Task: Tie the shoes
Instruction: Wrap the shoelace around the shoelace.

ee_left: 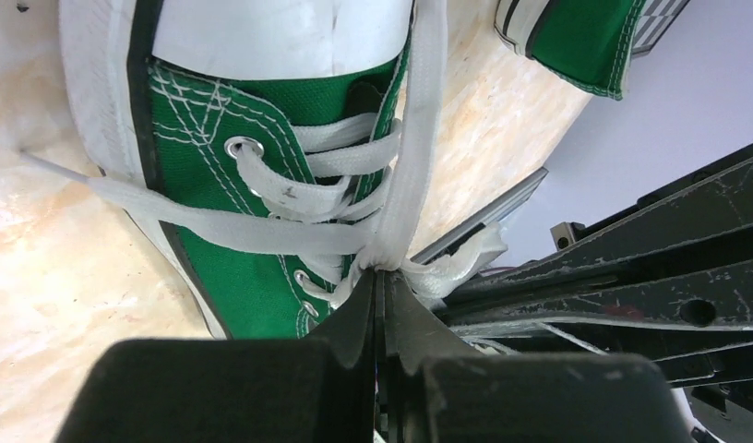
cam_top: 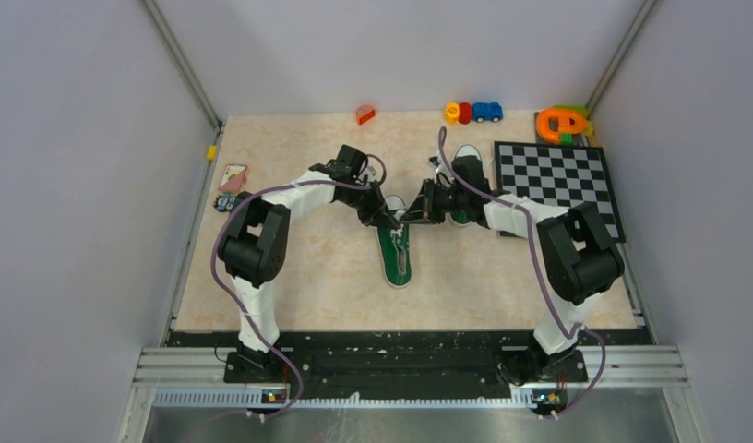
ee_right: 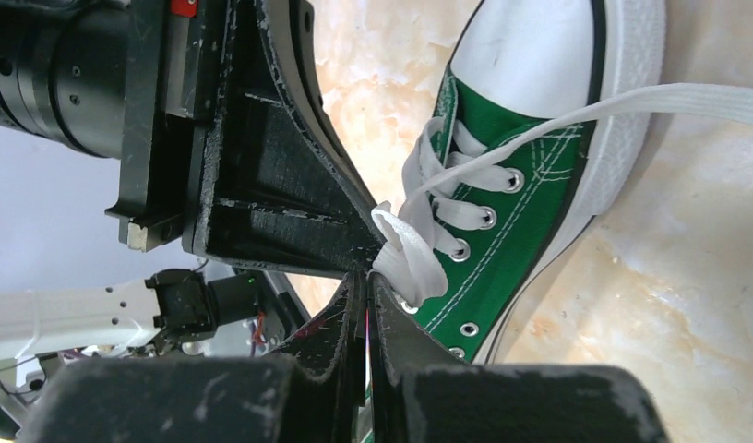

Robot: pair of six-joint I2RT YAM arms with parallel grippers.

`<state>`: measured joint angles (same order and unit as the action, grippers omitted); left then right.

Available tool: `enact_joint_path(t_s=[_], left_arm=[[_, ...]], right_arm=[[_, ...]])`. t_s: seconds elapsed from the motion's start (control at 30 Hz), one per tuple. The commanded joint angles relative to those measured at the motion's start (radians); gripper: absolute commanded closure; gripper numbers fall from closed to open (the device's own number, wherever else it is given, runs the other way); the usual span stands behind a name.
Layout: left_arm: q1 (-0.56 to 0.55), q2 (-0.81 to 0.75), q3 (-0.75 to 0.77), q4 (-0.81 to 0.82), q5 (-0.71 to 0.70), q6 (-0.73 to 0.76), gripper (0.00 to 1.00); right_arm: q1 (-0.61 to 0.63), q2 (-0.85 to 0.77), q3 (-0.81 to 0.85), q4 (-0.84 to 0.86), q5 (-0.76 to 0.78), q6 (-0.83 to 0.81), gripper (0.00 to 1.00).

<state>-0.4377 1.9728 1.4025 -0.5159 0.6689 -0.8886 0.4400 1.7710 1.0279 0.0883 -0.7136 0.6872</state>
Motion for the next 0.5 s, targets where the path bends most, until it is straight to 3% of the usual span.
enact_joint_path(t_s=[0.0, 0.47], left_arm=[[0.007, 0.012, 0.022, 0.055, 0.040, -0.036, 1.00], [0.007, 0.014, -0.036, 0.195, 0.071, -0.160, 1.00]], right_arm=[[0.024, -0.049, 0.003, 0.057, -0.034, 0.019, 1.00], [0.037, -0.033, 0.010, 0.043, -0.030, 0.026, 1.00]])
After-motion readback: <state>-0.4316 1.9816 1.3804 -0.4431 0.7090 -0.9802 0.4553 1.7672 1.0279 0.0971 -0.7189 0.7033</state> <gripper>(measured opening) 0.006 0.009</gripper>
